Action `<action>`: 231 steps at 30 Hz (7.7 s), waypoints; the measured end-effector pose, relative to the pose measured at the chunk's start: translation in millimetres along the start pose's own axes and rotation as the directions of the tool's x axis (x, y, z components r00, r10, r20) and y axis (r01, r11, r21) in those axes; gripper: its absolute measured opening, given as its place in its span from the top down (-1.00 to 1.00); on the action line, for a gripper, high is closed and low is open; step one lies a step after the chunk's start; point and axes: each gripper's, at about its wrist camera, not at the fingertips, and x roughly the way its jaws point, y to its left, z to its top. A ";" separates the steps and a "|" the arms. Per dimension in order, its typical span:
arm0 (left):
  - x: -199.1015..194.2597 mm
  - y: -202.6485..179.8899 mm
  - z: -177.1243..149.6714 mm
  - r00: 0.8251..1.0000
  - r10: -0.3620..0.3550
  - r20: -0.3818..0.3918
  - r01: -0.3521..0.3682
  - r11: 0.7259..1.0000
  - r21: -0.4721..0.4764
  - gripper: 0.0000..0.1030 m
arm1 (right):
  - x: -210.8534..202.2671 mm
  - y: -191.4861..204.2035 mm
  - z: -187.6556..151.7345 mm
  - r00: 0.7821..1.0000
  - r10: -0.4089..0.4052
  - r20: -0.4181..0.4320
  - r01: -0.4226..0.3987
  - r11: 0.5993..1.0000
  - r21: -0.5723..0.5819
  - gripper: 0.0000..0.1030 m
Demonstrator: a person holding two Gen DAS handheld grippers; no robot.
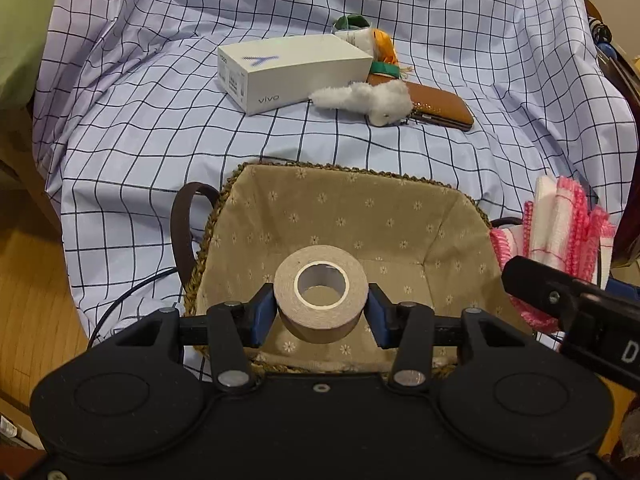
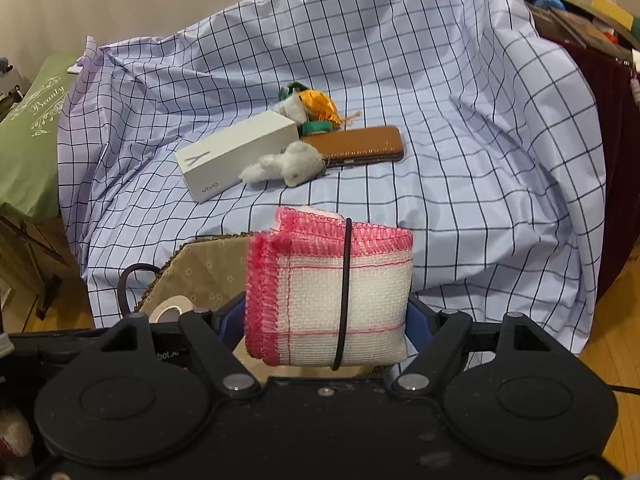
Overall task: Organize soft objects
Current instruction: 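Carry the towel and tape roll with both grippers over the basket, then open the left gripper to drop the tape while the right releases the towel, then move the right gripper to the orange pouch while the left reaches the green plush, then close the right gripper on the orange pouch while the left grips the green plush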
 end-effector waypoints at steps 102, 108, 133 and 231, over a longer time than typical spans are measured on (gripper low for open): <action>15.3 3.1 -14.8 0.997 0.081 -0.015 -0.080 0.996 0.044 -0.17 | 32.9 1.1 -8.4 0.993 -0.002 -0.118 0.003 1.000 0.008 -0.60; 9.5 0.5 -11.8 0.995 0.101 0.011 -0.102 0.993 0.061 -0.23 | 35.2 0.9 -6.1 0.993 -0.025 -0.117 0.025 1.000 0.005 -0.60; 14.6 4.1 51.0 0.998 0.057 0.013 -0.058 0.990 0.132 -0.25 | 76.2 -1.2 72.7 0.991 -0.098 -0.093 0.097 0.995 -0.012 -0.60; 297.7 -59.0 362.6 0.994 0.019 -0.104 0.007 0.970 0.242 -0.69 | 367.5 -18.7 290.5 0.973 -0.228 -0.033 0.215 0.952 -0.219 -0.47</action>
